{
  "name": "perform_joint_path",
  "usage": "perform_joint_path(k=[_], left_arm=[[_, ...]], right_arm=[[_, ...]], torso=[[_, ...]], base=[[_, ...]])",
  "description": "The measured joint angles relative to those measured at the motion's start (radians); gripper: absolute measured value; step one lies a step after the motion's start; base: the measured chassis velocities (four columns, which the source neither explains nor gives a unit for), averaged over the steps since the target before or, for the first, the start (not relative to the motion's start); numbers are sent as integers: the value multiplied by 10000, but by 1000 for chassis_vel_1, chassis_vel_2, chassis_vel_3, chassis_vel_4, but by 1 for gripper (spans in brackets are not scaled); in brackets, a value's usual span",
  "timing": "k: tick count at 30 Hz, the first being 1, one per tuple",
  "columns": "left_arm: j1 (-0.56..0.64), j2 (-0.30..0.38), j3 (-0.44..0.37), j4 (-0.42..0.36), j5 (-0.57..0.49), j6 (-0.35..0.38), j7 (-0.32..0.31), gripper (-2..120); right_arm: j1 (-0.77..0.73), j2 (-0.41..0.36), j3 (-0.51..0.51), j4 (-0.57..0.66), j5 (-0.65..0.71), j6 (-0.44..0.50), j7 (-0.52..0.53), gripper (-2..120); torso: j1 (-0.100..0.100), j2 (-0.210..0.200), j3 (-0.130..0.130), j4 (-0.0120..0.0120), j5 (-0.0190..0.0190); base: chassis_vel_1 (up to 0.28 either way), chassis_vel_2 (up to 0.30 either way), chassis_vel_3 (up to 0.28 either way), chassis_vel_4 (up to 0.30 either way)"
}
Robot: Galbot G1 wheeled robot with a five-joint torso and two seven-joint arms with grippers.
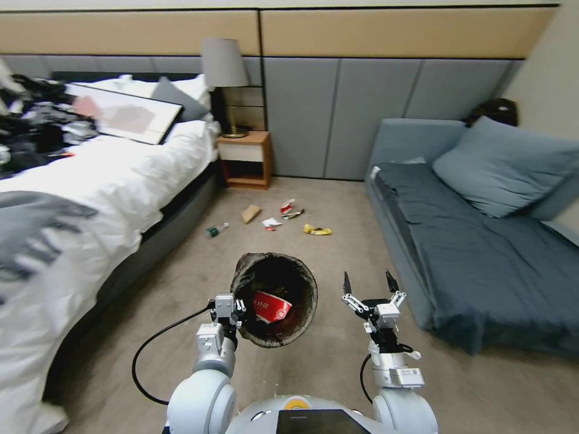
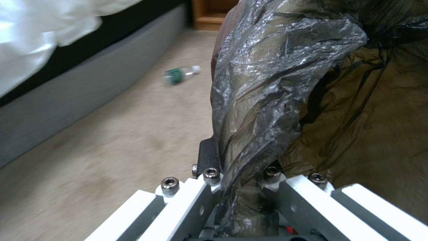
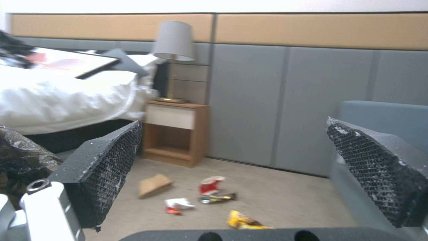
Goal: Pick up the trash bin, then pick up the garbage from the floor and place it into the trash bin.
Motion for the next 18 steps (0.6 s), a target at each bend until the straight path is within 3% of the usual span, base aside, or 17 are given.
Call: perform_joint_path(k=[7,18], left_arm=[[-8,-3,8,85,48,-245,17,1],[-6,-2,35,106,58,-410,69,1]], right_arm=[[-6,0,0,-5,6,37,-8,100],[-1,0,17,26,62,98,-76,100]], torso=[[0,0,0,2,0],[-1,0,0,-1,0]], base=[[83,87,101,98],[0,0,0,0]])
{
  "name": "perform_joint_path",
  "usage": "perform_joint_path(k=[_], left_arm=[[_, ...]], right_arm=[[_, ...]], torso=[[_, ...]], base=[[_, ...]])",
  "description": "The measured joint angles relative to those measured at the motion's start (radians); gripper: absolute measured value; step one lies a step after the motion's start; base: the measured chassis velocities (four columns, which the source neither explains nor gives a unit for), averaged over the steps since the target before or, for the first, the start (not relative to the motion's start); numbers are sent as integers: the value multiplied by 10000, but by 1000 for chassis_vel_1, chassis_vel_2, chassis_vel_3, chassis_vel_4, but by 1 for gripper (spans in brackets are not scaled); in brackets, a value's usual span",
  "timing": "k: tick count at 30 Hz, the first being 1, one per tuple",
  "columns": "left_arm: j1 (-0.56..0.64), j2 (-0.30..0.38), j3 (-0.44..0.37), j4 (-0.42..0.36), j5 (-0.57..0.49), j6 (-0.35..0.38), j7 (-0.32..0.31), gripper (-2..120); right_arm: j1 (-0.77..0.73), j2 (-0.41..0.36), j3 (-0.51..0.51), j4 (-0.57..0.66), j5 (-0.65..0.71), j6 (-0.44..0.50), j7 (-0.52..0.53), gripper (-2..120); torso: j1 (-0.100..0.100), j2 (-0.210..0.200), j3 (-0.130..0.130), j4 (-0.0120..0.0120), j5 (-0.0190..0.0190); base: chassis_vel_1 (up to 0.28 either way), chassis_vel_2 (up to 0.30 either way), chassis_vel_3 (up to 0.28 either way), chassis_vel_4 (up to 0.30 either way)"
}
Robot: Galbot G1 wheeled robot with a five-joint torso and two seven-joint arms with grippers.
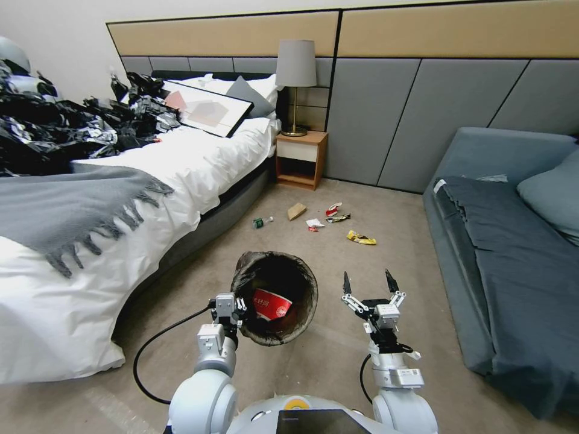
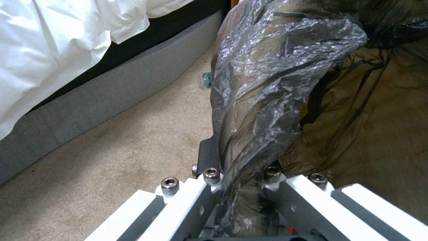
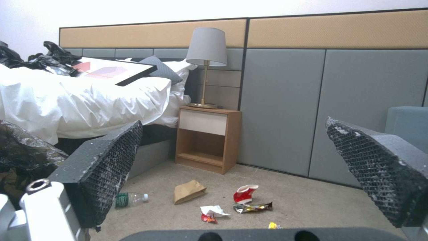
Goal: Pick up the trash bin, then pick up the garbage from the floor and place it into the trash bin.
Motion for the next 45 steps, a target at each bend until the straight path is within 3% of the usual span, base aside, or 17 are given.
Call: perform_joint_path(k=[27,43,45], left_arm=[[-11,1,23,31,4,34,20,1],[7,5,59,28,13,58,8,1],[9,2,60,30,19,58,4,1]], right_arm=[[23,0,36,-32,266,153,-16,100],[33,0,52,-35,331,177,3,100],[34,0,57,-44,341,179,8,100]], torso=[[0,0,-2,1,0],[0,0,-1,-2,-6],[1,0,0,3,7]], base=[[-6,6,6,-3],[-203,206,203,-199],[-253,273,282,-274]])
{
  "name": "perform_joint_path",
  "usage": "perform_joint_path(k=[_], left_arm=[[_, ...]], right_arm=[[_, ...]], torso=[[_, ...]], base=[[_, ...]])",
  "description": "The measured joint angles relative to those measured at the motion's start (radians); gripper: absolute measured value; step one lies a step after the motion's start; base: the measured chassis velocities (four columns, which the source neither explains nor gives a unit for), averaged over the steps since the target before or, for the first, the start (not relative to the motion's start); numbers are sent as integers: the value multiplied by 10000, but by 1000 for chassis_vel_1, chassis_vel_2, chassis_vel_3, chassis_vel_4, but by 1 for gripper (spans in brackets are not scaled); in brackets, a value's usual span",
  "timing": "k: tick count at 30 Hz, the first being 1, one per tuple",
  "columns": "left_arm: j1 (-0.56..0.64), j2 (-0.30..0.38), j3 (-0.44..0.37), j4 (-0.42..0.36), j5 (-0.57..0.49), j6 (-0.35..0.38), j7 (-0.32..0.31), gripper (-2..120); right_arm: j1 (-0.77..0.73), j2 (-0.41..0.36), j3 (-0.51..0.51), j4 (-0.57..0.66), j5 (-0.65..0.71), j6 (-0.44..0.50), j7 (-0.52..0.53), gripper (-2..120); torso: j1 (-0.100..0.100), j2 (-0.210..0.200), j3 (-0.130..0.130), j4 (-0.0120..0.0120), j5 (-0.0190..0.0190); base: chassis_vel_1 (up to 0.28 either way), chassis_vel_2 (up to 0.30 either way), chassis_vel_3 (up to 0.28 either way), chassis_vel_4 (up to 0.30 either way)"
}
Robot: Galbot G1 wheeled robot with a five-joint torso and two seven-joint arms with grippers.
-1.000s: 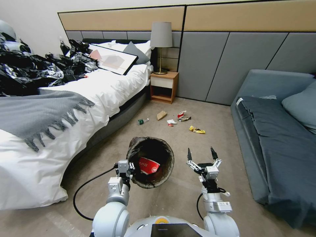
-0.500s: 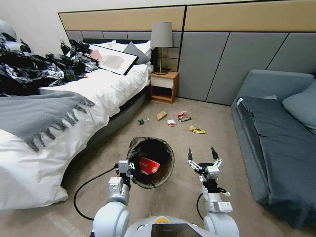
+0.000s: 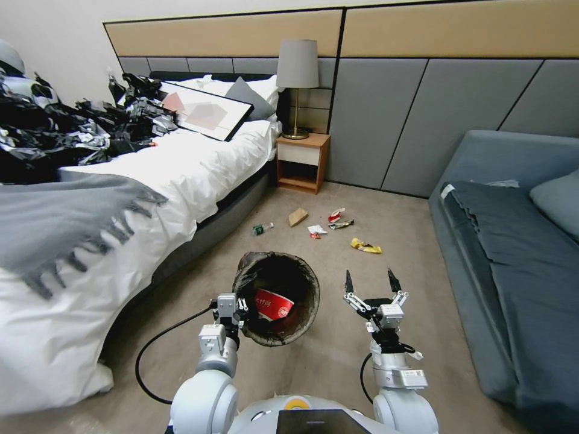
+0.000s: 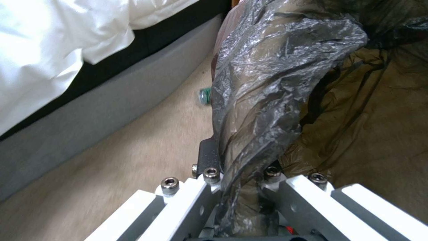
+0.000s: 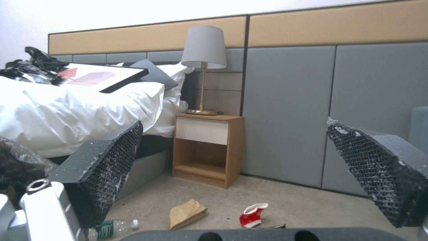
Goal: Pick up the trash bin, then pick up the garbage from the floor and place it into the trash bin.
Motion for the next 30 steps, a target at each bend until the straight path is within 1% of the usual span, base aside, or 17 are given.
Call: perform_joint_path(k=[1,4,9,11,13,14,15,18,30], left_arm=[[-4,0,0,5,3,0,0,1],[0,-1,3,7,2,-1,7,1],[10,1,5,9,9,-10,1,1],[12,8,6,15,9,-17,3,1],[13,11,12,16,9,-20,7,1],[13,13,6,19,9,-22,-2,1],[12,30,0,23,11,-23,-7,1],[7,35,0,24,10,-27,-2,1],[3,50,-1,45,10,-45,-14,1]], right_arm=[[1,1,1,1,1,3,3,100],[3,0,2,-1,4,3,5,100],[8,0,7,-12,26,5,20,100],[6,0,10,-19,38,8,23,100],[5,0,13,-19,42,9,24,100],[10,0,12,-20,48,8,24,100],[13,0,14,-19,51,9,25,100],[21,0,19,-20,59,6,26,100],[44,0,26,-59,92,5,35,100]], torso=[[-1,0,0,-2,-19],[-1,0,0,-3,-2],[-1,0,-1,0,-7],[0,0,0,-3,-10],[-1,0,-1,-4,-8],[0,0,0,0,-5],[-1,0,0,-2,-11],[0,0,0,-3,-6],[-1,0,0,-2,-8]], base=[[-296,269,305,-280],[-280,276,285,-281],[-281,278,279,-276],[-276,261,249,-269],[-280,255,256,-269],[-258,261,258,-253],[-258,258,258,-259],[-255,257,263,-255],[-254,249,254,-245]])
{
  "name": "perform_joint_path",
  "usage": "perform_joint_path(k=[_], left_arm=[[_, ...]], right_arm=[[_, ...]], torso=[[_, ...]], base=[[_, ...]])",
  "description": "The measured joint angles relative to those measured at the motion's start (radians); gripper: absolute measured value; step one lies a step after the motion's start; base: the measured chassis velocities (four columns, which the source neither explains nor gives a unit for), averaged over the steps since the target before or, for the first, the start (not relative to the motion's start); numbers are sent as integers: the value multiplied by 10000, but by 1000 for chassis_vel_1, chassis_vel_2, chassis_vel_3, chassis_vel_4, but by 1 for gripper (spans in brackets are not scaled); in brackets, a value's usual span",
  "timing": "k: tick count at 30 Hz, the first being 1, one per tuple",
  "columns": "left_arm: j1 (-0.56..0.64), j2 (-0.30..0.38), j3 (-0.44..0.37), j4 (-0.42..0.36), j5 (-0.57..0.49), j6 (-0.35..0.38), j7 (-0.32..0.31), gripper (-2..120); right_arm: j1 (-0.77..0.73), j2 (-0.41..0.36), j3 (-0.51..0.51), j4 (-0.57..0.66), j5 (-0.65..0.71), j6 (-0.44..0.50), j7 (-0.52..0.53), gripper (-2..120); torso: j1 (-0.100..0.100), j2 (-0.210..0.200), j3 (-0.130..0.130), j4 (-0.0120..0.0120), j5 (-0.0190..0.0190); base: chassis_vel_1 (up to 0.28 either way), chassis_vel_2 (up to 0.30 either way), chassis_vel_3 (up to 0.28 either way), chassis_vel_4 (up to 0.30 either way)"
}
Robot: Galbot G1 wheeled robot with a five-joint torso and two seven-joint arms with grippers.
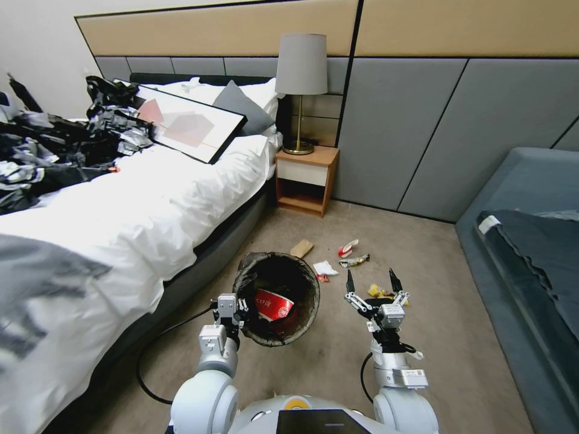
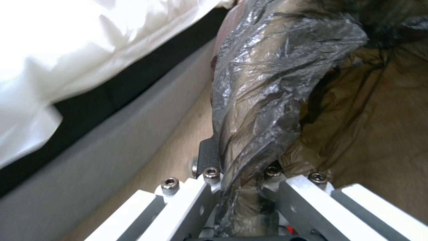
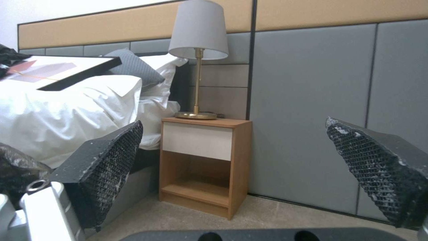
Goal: Pick up the trash bin, then pick up the garbage from the floor and place it into the trash bin.
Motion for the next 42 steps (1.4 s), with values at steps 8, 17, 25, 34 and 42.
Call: perform_joint_path(k=[8,17,25,34,42], left_arm=[[-12,-6,2,0,-1,-7,-4,1],[3,-20,14,4,-1,-15,-6,1],[-3,-40,25,25,7,-19,-7,1],[-1,-44,29,33,15,-25,-7,1],[2,-25,55,59,24,-72,-6,0]], right_arm=[[11,0,-5,1,76,35,-32,100],[18,0,-24,-23,234,345,-224,100],[47,0,-12,-58,248,436,-306,100],[254,0,347,-161,304,261,-236,100],[871,-21,1416,-793,557,-882,116,100]], torso=[[2,0,0,0,2],[-1,0,-2,0,0],[-1,0,-1,0,0],[-1,0,-1,0,1],[-1,0,-1,-2,2]], base=[[-174,171,181,-174],[-3,8,0,-4],[0,0,0,0],[0,0,0,0],[0,0,0,0]])
